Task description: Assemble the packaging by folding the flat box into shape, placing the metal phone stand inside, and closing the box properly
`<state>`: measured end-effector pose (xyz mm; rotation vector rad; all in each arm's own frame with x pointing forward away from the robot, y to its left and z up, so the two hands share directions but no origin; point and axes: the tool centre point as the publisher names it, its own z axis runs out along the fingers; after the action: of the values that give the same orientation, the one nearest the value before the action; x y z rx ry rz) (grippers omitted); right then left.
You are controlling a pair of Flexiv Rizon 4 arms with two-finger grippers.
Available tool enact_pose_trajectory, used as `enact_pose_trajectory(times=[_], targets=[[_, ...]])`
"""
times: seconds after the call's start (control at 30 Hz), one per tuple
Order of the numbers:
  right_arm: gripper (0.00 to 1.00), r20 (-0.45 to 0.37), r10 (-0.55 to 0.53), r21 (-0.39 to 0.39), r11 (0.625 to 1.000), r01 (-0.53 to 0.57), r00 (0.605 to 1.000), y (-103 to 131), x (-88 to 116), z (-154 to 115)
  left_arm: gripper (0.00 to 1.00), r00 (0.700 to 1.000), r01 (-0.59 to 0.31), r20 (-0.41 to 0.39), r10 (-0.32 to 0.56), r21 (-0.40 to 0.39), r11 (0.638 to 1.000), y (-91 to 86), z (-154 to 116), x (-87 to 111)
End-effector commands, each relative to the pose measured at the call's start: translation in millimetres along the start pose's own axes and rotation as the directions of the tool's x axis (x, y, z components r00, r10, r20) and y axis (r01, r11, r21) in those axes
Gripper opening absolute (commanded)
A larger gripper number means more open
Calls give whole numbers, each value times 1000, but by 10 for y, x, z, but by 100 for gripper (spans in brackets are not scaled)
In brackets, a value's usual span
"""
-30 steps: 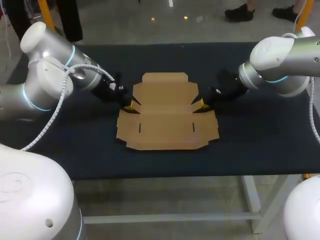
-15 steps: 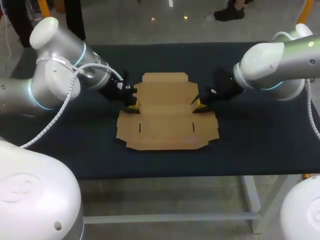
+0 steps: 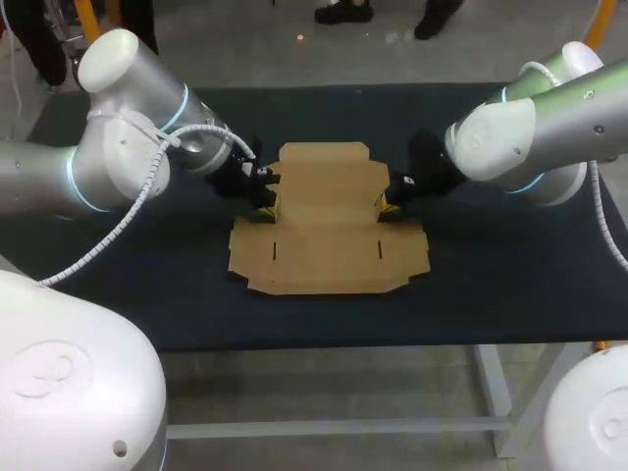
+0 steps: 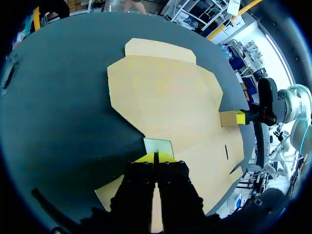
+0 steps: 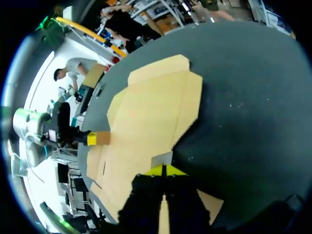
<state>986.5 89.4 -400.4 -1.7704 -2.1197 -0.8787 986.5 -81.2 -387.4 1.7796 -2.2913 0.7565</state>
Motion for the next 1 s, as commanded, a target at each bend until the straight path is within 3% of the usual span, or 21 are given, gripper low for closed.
enact_pose_trajectory(times=[0.03, 1.0], targets=[[0, 58, 0, -8, 1000, 0, 998, -25, 43, 17, 0, 999, 4, 49, -4, 0, 1000, -5, 7, 47], [0, 108, -20, -26, 999, 23, 994, 40, 90, 124, 0, 997, -3, 81, 3, -4, 1000, 10, 42, 93]])
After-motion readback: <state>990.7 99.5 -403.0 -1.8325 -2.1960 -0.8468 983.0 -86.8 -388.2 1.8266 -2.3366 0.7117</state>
